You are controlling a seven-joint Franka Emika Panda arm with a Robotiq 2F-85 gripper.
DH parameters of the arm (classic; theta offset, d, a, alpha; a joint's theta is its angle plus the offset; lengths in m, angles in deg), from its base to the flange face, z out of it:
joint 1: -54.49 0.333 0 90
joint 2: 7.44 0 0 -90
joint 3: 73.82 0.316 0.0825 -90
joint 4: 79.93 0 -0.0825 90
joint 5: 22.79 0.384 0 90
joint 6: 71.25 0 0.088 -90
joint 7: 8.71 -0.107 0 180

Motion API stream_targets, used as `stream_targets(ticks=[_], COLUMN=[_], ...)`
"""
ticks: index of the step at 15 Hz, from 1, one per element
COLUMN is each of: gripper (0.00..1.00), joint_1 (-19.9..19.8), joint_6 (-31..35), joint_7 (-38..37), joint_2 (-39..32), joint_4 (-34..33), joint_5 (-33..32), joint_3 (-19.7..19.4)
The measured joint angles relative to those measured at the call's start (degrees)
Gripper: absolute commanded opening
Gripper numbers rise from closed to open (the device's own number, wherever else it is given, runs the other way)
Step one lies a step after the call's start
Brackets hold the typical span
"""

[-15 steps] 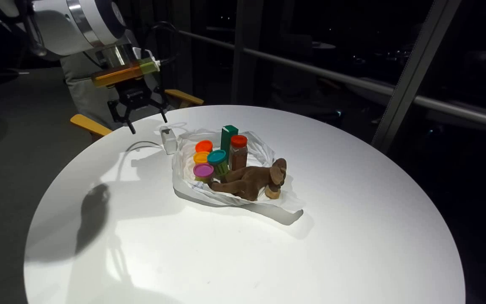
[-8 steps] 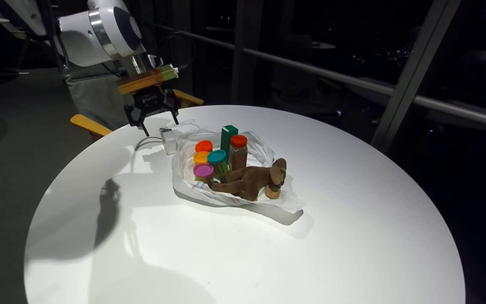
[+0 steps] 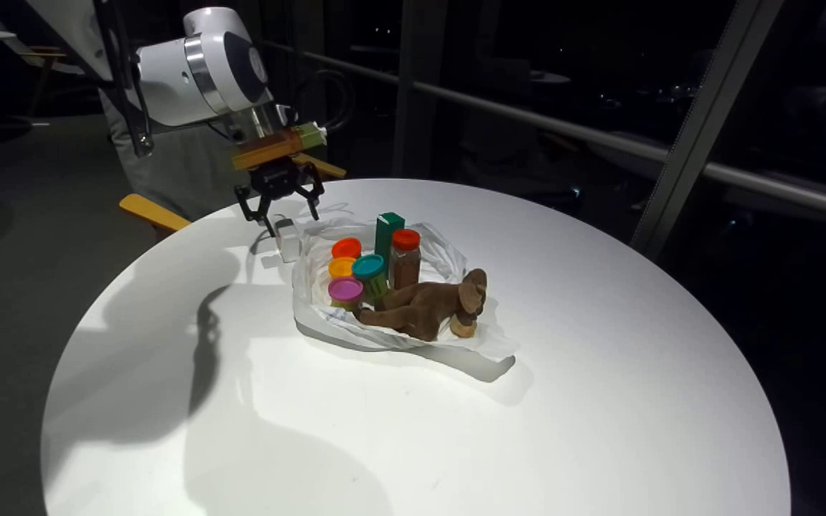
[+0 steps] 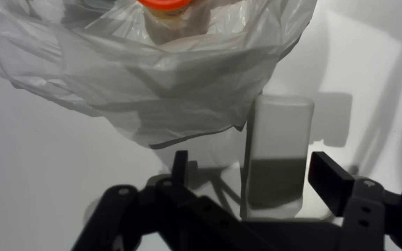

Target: Put the things on the table into the plastic bag

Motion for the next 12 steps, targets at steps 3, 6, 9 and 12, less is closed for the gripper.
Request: stream_targets(ticks=[3,6,9,12], gripper=[0.34,0.12,0.10,0.10], joint_1=[0.0,0.1,0.4,0.8], joint_6=[-0.5,-1.2,-1.8,-3.0], joint_7=[0.7,0.7,0.6,-0.4], joint_2=[-1.1,-1.4,-1.3,0.0], joint_4=[-1.4,-1.9,-1.9,-1.9], joint_5=[0.5,0.5,0.5,0.6], joint_3=[0.1,0.1,0.1,0.1])
